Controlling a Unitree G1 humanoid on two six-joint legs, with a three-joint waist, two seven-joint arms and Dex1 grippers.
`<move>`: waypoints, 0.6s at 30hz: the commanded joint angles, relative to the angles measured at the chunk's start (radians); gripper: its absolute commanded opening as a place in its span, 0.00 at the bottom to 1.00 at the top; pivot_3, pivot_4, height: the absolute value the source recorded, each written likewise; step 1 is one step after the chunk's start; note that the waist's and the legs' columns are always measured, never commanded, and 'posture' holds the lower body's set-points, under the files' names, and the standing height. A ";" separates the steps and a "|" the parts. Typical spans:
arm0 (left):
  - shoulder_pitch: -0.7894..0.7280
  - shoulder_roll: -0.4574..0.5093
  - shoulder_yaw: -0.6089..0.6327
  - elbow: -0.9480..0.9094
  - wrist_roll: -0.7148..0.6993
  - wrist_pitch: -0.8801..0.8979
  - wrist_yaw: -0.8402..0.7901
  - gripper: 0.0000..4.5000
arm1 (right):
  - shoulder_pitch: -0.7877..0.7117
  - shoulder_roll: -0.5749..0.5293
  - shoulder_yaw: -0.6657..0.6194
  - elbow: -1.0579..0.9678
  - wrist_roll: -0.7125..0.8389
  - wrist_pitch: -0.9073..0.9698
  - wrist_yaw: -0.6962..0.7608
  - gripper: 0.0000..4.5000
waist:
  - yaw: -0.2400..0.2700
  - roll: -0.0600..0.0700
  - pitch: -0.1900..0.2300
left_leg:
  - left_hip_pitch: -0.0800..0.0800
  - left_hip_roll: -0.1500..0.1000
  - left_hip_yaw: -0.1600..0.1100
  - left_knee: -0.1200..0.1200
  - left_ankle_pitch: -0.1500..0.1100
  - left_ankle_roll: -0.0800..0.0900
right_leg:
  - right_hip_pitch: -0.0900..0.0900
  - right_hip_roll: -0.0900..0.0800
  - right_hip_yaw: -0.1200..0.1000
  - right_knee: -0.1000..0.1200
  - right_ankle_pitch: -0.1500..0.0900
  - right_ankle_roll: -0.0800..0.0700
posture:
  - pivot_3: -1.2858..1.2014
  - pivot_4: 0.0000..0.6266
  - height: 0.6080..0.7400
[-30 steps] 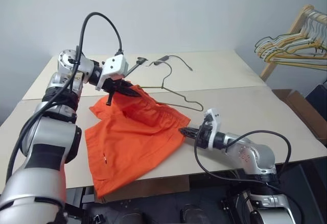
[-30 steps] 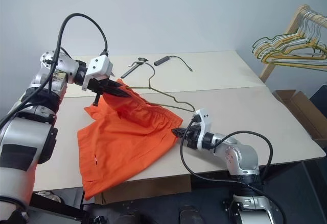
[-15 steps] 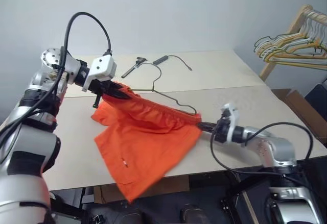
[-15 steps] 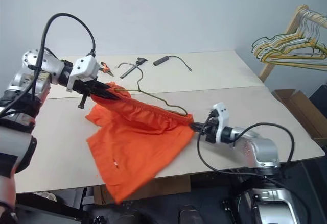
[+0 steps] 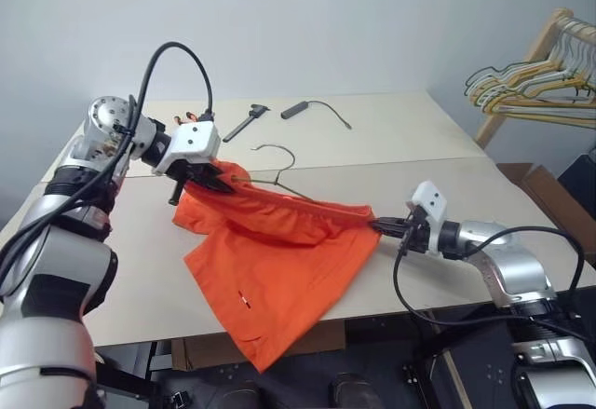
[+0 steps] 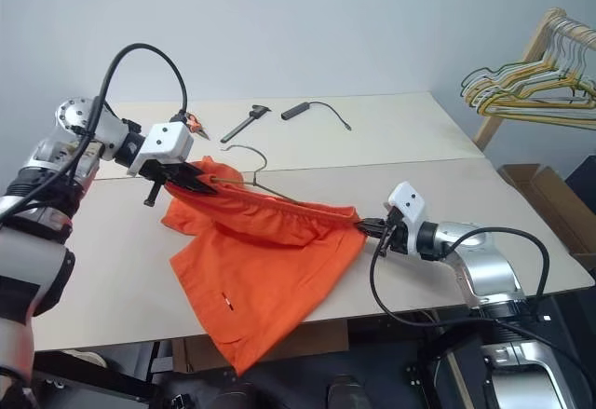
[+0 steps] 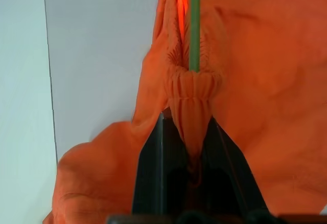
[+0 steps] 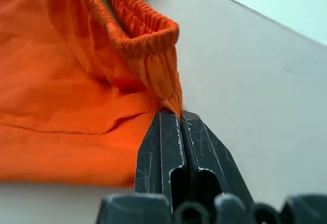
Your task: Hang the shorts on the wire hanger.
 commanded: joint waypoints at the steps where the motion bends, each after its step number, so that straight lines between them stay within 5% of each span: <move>1: -0.015 0.004 0.081 0.018 0.050 -0.031 0.001 0.00 | -0.025 -0.064 -0.037 -0.049 -0.061 -0.062 -0.020 0.01 | 0.000 0.000 0.000 | 0.000 0.000 0.000 0.000 0.000 0.000 | 0.000 0.000 0.000 0.000 0.000 0.000 | 0.50 0.00 1.00; 18: -0.017 -0.127 0.263 -0.013 0.121 -0.011 0.062 0.00 | -0.164 -0.120 0.054 -0.202 -0.239 -0.205 -0.001 0.01 | -0.005 0.000 0.000 | 0.000 0.000 0.001 0.000 0.000 0.000 | 0.000 0.000 0.000 0.000 0.000 0.000 | 0.49 0.00 1.00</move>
